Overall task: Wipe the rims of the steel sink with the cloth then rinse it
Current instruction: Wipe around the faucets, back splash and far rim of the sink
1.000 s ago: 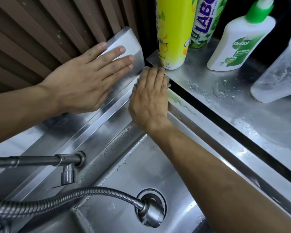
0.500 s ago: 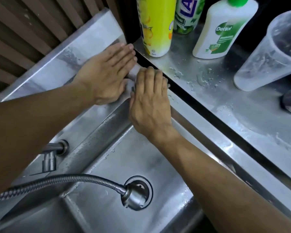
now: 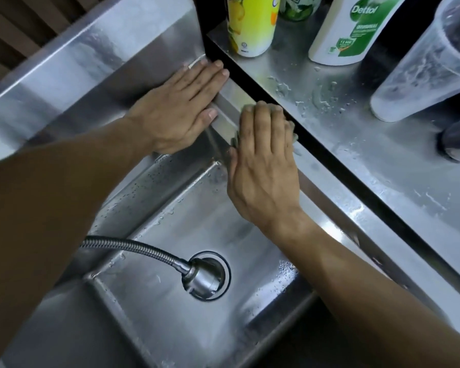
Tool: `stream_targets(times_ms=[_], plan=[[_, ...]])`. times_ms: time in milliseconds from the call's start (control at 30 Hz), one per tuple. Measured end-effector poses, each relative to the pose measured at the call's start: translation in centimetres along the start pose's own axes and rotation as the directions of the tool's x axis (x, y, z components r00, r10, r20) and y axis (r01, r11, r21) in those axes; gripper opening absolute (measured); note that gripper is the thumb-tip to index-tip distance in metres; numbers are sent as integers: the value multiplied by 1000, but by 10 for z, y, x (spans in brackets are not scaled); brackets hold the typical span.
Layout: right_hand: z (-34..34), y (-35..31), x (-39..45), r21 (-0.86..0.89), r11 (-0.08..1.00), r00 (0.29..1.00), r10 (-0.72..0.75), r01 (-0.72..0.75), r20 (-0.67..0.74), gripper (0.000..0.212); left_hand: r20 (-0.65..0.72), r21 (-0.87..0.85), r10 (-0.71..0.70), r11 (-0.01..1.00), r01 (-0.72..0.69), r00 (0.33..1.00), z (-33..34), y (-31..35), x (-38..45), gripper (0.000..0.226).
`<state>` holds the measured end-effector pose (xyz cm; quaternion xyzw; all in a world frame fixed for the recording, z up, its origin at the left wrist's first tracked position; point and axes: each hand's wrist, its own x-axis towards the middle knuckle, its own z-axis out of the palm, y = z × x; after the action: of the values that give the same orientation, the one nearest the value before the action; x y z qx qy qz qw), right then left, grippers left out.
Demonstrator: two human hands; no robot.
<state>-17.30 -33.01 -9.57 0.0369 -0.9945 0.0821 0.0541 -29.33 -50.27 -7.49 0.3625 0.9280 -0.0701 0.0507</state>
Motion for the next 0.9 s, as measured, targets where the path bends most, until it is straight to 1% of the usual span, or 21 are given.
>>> stream_targets(times_ms=[100, 167, 300, 367, 433, 500, 567, 667, 800, 900], plan=[[5, -13, 26, -3, 1000, 1000, 26, -26, 0, 62, -17, -42, 3, 999, -3, 1000, 4, 7, -6, 67], [10, -18, 34, 10, 1000, 1000, 10, -10, -19, 61, -41, -99, -38, 995, 33, 998, 9, 14, -11, 65], [8, -3, 2, 45, 999, 998, -4, 7, -61, 60, -56, -185, -103, 979, 91, 993, 16, 24, -14, 63], [4, 5, -20, 58, 998, 998, 21, -18, -53, 61, -78, -198, -121, 975, 104, 990, 19, 25, -13, 63], [4, 6, -25, 62, 997, 997, 52, -48, -56, 61, -92, -202, -132, 973, 112, 987, 21, 24, -14, 63], [7, -3, -12, 74, 994, 994, 90, -86, -57, 61, -104, -203, -114, 975, 91, 988, 22, 25, -15, 63], [8, -12, 1, 98, 990, 991, 113, -106, -66, 61, -121, -215, -50, 976, 23, 991, 21, 28, -13, 62], [4, -8, -18, 108, 987, 990, 126, -119, -60, 60, -144, -224, 15, 973, -48, 989, 22, 39, -10, 60], [-8, 14, -78, 66, 988, 989, 144, -142, -24, 60, -123, -217, -1, 976, -26, 992, 24, 45, -8, 59], [-6, 12, -71, 62, 987, 989, 147, -146, -6, 62, -126, -206, -2, 978, -24, 992, 25, 44, -9, 59]])
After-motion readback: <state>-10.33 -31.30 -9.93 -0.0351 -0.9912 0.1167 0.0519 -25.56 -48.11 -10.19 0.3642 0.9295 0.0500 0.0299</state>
